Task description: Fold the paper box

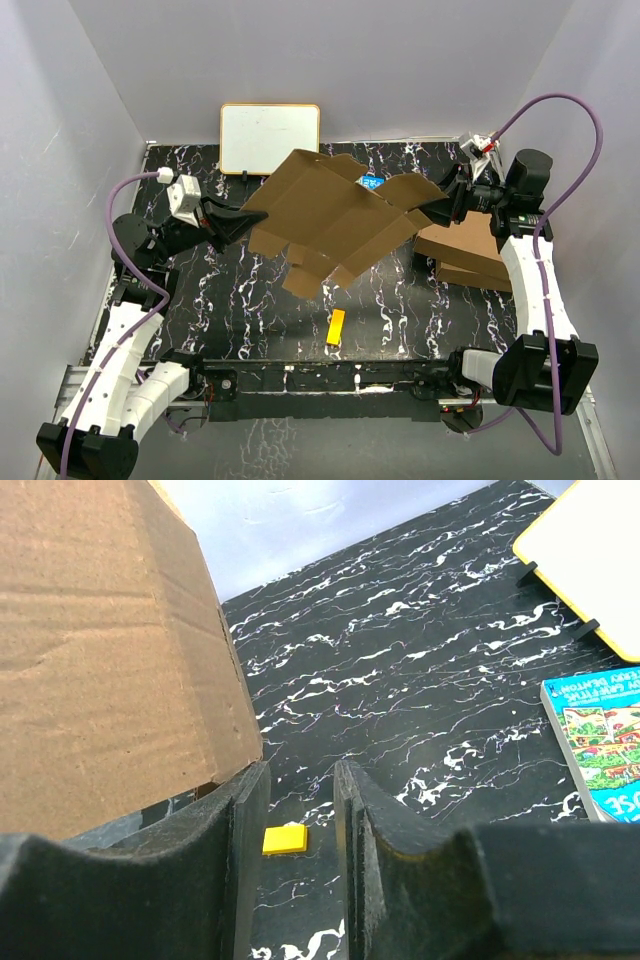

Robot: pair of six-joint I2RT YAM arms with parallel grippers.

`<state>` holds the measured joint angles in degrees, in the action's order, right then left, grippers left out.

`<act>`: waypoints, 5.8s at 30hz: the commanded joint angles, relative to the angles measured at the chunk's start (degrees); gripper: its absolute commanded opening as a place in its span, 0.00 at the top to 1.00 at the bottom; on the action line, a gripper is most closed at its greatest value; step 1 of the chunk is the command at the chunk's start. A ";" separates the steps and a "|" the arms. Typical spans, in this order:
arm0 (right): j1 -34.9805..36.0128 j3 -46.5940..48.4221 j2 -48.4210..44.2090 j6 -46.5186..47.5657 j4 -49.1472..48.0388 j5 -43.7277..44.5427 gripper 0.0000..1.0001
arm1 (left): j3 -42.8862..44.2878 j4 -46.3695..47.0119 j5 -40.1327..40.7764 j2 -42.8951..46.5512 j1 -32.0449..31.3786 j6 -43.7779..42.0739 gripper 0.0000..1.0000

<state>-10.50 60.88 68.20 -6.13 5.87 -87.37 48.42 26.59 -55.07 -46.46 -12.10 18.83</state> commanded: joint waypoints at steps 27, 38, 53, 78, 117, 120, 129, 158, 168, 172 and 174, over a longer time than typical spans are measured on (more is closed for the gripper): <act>-0.47 -1.04 -2.85 -1.00 -1.39 1.28 0.55 | 5.80 -5.25 1.54 -0.04 0.19 -6.33 1.00; -0.70 -0.46 -2.45 2.11 2.74 2.67 0.55 | 5.72 -7.88 2.80 0.50 0.20 -8.43 1.00; -0.69 -1.84 -3.40 1.65 2.74 2.66 0.53 | 6.47 -9.57 3.65 -1.26 0.20 -10.74 1.00; 2.17 -6.62 -0.15 -8.21 -10.01 1.44 0.48 | 6.14 0.20 -1.26 -2.47 0.15 -3.54 1.00; -7.18 -5.23 7.22 -38.86 -37.54 9.66 0.48 | 3.39 -1.90 3.57 -0.02 0.21 -4.86 1.00; -6.65 -5.88 8.65 -49.86 -47.68 8.84 0.47 | 3.36 -1.66 3.48 -0.08 0.24 -4.75 1.00; -4.15 -6.87 8.39 -58.38 -57.10 7.71 0.42 | 3.44 -0.74 2.87 -0.77 0.23 -4.25 1.00; 3.36 -4.64 10.12 -52.88 -54.38 5.43 0.43 | 2.98 5.54 0.58 -1.99 0.19 0.51 1.00; 3.50 -5.83 10.55 -62.07 -68.08 5.24 0.51 | 2.23 7.77 0.58 -2.54 0.20 1.88 1.00; 3.63 -6.33 10.14 -62.15 -68.75 5.03 0.50 | 2.03 8.03 1.11 -2.71 0.15 1.87 1.00; 3.67 -6.78 9.94 -61.84 -68.68 4.93 0.48 | 1.98 8.03 1.46 -2.72 0.14 1.62 1.00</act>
<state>-7.25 53.25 79.02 -66.59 -55.46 -82.67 50.57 31.73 -53.95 -49.34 -12.10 20.38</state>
